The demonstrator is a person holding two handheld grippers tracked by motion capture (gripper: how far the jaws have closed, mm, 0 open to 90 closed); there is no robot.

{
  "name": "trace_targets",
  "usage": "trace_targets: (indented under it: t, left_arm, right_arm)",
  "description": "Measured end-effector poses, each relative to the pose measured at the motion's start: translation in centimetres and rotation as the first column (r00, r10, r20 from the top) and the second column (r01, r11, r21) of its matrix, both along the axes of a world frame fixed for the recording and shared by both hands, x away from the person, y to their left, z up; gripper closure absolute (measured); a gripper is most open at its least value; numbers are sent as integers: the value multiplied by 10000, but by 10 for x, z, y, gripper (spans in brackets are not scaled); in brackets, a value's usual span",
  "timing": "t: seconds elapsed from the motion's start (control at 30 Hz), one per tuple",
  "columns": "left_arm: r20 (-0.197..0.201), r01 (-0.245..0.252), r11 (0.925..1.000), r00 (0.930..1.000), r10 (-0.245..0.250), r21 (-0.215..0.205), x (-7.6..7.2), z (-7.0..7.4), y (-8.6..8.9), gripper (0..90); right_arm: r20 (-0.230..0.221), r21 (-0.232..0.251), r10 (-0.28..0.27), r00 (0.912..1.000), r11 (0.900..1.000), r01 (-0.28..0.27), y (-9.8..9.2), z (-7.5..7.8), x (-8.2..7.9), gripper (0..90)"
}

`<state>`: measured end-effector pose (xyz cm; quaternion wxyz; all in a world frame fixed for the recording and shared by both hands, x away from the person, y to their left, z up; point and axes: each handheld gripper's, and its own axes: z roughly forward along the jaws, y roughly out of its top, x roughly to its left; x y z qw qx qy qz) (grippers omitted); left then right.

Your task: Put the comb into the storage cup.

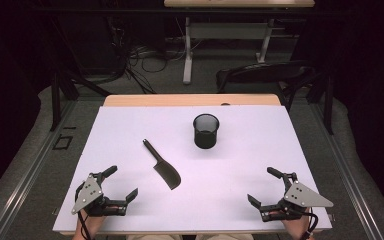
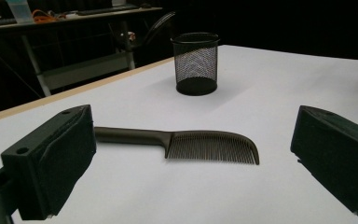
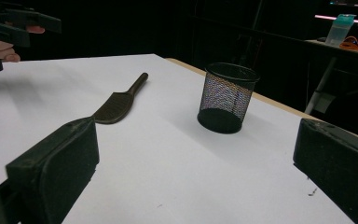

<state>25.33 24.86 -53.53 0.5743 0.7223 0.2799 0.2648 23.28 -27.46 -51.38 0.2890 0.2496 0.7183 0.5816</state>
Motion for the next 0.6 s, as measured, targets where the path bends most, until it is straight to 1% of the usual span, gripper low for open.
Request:
trace_targets:
  t: [0.2, 0.33, 0.43, 0.53, 0.6]
  left_arm:
    - [-46, -108, 9999, 9999, 109, 11, 0, 0, 1, 0]
    - [-10, -237, 9996, 9997, 237, 181, 2, 1, 2, 0]
    - [-85, -332, 9991, 9994, 334, 251, 4, 0, 2, 0]
    - [-157, -444, 9985, 9989, 449, 325, 7, 0, 2, 0]
    - [-219, -506, 9980, 9984, 514, 369, 9, 0, 2, 0]
  right_arm:
    - [20, -50, 20, 10000, 10000, -20, 0, 0, 1, 0]
    - [1, -53, 18, 10000, 10000, -18, 0, -1, 2, 0]
    - [-52, 10, 21, 10000, 10000, -21, 0, -1, 3, 0]
    - [-55, -32, 54, 10000, 10000, -54, 0, -2, 4, 0]
    - [-135, 41, 92, 9999, 10000, -91, 0, -3, 5, 0]
